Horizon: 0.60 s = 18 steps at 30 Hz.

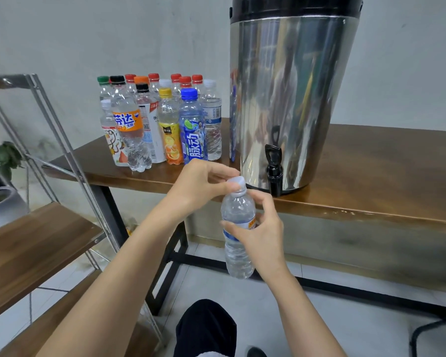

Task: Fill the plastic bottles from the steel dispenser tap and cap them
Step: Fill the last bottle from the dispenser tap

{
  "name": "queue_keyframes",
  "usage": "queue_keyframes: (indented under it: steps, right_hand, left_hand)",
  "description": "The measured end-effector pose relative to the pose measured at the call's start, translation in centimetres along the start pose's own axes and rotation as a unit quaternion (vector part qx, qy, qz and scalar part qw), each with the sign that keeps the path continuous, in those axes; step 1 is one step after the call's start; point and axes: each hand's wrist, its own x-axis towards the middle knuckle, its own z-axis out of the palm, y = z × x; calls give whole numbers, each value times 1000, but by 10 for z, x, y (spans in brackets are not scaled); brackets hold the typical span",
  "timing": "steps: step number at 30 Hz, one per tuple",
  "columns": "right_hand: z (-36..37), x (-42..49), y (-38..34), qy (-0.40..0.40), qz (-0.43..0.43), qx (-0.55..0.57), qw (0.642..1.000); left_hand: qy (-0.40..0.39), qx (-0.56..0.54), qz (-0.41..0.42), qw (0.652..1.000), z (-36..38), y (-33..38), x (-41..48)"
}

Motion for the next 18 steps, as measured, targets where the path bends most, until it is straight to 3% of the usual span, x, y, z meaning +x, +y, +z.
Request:
queue_keyframes:
  steps: [7,13,18]
  right_hand:
    - [11,4,-7,-19,-9,3,1000]
    - [17,10,-12,-18,-13,15,1000]
    - [22,14,-17,-24,-27,14,999]
  left_hand:
    - [-31,49,31,998,-18,2,-5]
    - [-60,-32,6,998,-26,-4,-8]
    - [2,-81,26,996,-18,-6,-10]
